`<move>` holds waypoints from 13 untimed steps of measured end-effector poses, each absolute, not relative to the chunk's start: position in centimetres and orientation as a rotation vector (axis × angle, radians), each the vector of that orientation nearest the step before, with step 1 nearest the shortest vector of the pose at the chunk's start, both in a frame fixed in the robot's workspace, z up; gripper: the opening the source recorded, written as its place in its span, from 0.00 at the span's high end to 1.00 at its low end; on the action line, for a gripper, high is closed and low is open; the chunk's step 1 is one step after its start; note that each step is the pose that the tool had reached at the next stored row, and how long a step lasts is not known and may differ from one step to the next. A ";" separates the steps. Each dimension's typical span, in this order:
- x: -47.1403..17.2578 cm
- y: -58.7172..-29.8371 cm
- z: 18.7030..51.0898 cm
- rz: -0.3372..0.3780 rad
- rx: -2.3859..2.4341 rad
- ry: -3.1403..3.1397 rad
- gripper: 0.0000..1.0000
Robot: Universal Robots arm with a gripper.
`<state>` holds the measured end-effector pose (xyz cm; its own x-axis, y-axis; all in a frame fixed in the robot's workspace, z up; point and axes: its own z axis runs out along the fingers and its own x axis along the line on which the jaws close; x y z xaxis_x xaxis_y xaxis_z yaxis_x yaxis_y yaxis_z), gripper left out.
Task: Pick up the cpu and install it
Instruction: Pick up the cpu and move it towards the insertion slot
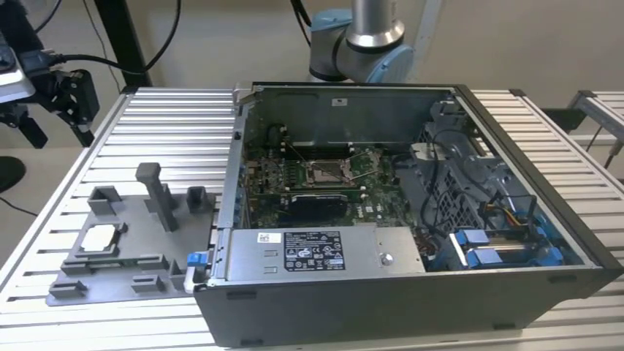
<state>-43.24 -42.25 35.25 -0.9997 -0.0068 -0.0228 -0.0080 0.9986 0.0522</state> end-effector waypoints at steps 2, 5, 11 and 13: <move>-43.2 -42.3 34.9 0.082 -0.012 3.118 0.00; -43.2 -42.3 34.9 0.081 -0.012 3.118 0.00; -43.2 -42.3 34.6 0.082 -0.012 3.118 0.00; -43.2 -42.3 34.4 0.082 -0.012 3.118 0.00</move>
